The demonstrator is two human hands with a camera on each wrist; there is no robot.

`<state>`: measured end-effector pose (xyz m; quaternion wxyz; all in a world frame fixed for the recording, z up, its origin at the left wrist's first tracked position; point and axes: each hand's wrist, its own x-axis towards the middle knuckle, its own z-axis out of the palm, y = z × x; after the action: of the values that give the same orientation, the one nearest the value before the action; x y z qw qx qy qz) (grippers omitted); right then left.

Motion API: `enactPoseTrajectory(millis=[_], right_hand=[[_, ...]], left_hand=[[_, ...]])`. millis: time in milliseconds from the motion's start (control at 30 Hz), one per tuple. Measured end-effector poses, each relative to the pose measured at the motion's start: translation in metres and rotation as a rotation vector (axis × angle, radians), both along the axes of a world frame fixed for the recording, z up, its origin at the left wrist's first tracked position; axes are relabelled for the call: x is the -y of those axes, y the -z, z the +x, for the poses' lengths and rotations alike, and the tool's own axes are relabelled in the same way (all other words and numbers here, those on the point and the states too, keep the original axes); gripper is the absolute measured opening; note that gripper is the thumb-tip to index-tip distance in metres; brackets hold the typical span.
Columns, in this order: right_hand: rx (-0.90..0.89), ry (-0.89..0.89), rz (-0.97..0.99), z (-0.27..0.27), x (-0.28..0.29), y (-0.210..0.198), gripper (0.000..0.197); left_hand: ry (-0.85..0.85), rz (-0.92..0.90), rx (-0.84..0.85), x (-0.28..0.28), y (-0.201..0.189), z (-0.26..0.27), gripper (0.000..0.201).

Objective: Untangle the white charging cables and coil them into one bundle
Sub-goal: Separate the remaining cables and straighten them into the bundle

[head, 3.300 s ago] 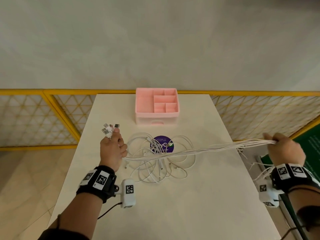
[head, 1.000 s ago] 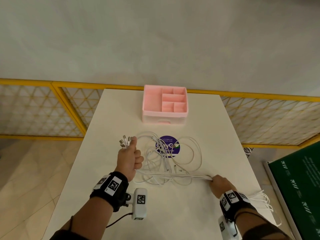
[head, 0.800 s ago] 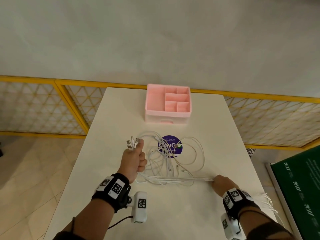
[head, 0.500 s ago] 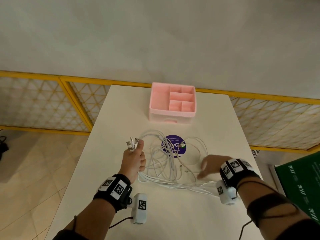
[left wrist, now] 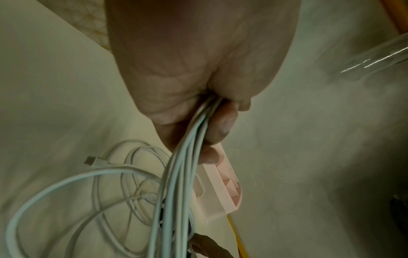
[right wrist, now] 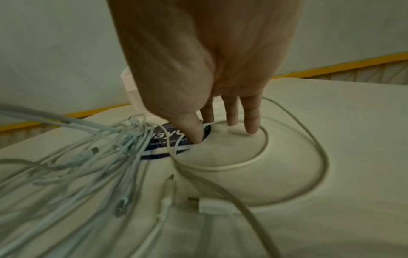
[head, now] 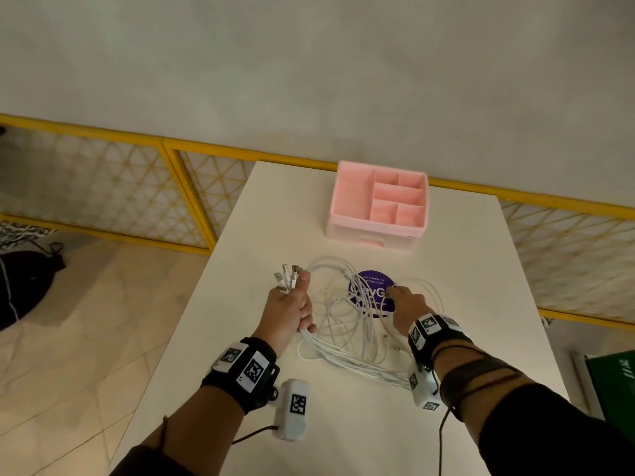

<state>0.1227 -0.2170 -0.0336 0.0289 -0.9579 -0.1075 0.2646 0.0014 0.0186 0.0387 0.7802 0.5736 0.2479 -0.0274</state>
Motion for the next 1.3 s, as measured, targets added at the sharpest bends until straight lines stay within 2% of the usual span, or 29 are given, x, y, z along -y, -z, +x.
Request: enactPoseTrajectory(millis=[133, 267, 433, 500, 567, 600, 667, 733, 833, 967, 1067, 1133, 1167, 1233, 1300], right_hand=[[0.108, 0.008, -0.048, 0.0, 0.006, 0.006, 0.045], [0.107, 0.096, -0.008, -0.008, 0.015, 0.012, 0.031], [0.03, 0.219, 0.021, -0.018, 0.032, 0.018, 0.044], [0.037, 0.292, 0.102, -0.018, 0.036, 0.017, 0.037], [0.044, 0.441, 0.274, -0.016, 0.039, 0.009, 0.013], [0.063, 0.503, 0.355, -0.015, 0.04, 0.004, 0.009], [0.146, 0.576, 0.495, -0.009, 0.038, -0.013, 0.012], [0.26, 0.586, 0.629, -0.002, 0.027, -0.037, 0.018], [0.319, 0.585, 0.927, 0.0, -0.006, -0.08, 0.018], [0.21, 0.498, 1.235, -0.023, -0.058, -0.114, 0.023], [0.139, 0.358, 1.237, -0.052, -0.087, -0.111, 0.017], [0.12, 0.348, 1.232, -0.07, -0.1, -0.102, 0.012], [0.126, 0.356, 1.233, -0.076, -0.104, -0.097, 0.01], [0.186, 0.371, 1.207, -0.087, -0.108, -0.093, 0.01], [0.273, 0.368, 1.168, -0.094, -0.109, -0.093, 0.01]], left_hand=[[0.003, -0.007, 0.006, -0.001, -0.004, 0.001, 0.059], [0.021, 0.009, 0.007, 0.0, -0.004, 0.003, 0.058], [0.026, 0.012, -0.05, 0.005, 0.002, 0.005, 0.058], [0.022, -0.005, -0.068, 0.007, 0.003, 0.007, 0.057], [0.026, -0.021, -0.077, 0.007, 0.003, 0.009, 0.054], [0.034, -0.027, -0.074, 0.007, 0.003, 0.01, 0.052], [0.045, -0.051, -0.068, 0.007, 0.002, 0.012, 0.049], [0.052, -0.096, -0.075, 0.01, -0.002, 0.014, 0.043], [0.05, -0.206, -0.109, 0.017, -0.009, 0.018, 0.034], [0.048, -0.272, -0.108, 0.025, -0.015, 0.016, 0.024], [0.041, -0.259, -0.061, 0.03, -0.021, 0.013, 0.021], [0.035, -0.22, -0.006, 0.033, -0.023, 0.011, 0.015], [0.043, -0.212, 0.019, 0.034, -0.022, 0.01, 0.018], [0.042, -0.231, 0.033, 0.035, -0.022, 0.005, 0.027], [0.027, -0.246, 0.042, 0.036, -0.022, 0.0, 0.027]])
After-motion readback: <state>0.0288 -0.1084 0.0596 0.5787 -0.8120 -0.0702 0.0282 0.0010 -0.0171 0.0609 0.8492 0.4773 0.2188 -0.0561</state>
